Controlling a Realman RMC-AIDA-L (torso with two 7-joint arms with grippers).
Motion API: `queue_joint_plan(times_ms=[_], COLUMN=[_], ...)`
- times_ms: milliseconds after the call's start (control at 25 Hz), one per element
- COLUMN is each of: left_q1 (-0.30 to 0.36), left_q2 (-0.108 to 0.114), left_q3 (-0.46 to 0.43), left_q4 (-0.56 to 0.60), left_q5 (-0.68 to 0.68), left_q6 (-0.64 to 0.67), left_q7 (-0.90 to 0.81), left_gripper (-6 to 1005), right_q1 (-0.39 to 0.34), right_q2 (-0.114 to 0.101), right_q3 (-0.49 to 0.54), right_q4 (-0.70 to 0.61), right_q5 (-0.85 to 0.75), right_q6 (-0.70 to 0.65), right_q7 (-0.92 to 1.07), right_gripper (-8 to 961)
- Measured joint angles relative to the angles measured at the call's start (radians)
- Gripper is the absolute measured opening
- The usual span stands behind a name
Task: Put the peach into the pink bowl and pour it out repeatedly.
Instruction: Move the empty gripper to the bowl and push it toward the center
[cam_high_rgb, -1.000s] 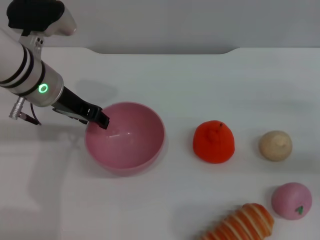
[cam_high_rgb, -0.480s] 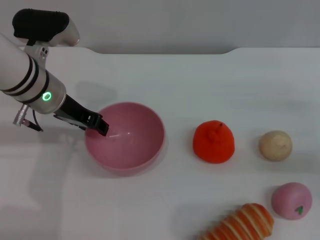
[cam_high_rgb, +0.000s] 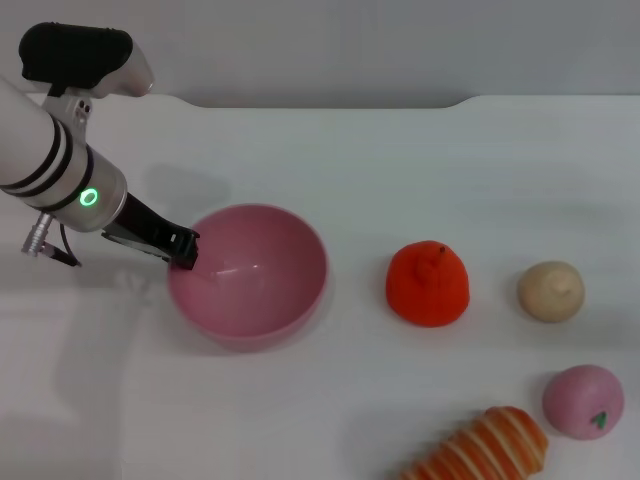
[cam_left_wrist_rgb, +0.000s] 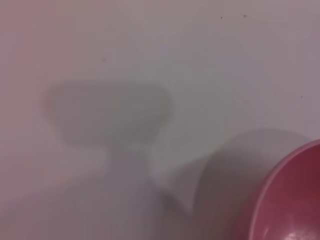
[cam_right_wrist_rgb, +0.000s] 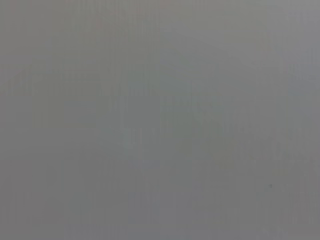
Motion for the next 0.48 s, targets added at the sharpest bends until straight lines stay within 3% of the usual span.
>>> queue_joint_plan(times_ms=[200,320,400,480], left_q1=[0.002,0.002,0.002,0.002], left_q2=[0.002,0.002,0.002,0.002], left_q3=[0.007,0.01,0.011,0.009], left_q4=[0.0,0.002,0.006,0.011], left_q5=[0.0,0.0,0.0,0.0], left_q6=[0.001,0.002,0.005,0.011], left_q7=[0.005,0.014,0.018,0.022], left_gripper=[255,140,63,52], right_q1=[-0.002,-0.003,-0.012,-0.033], right_q2=[0.001,0.001,-0.002,-0.014], right_q3=[0.0,-0.003,-0.007,-0.005], right_q4=[-0.004,-0.018,-0.053,-0.121], right_q5=[0.0,0.0,-0.011,-0.067], right_q6=[0.0,-0.001,-0.004,-0.033], right_q7=[0.008,0.061,0.176,0.354], right_gripper=[655,656,656,655])
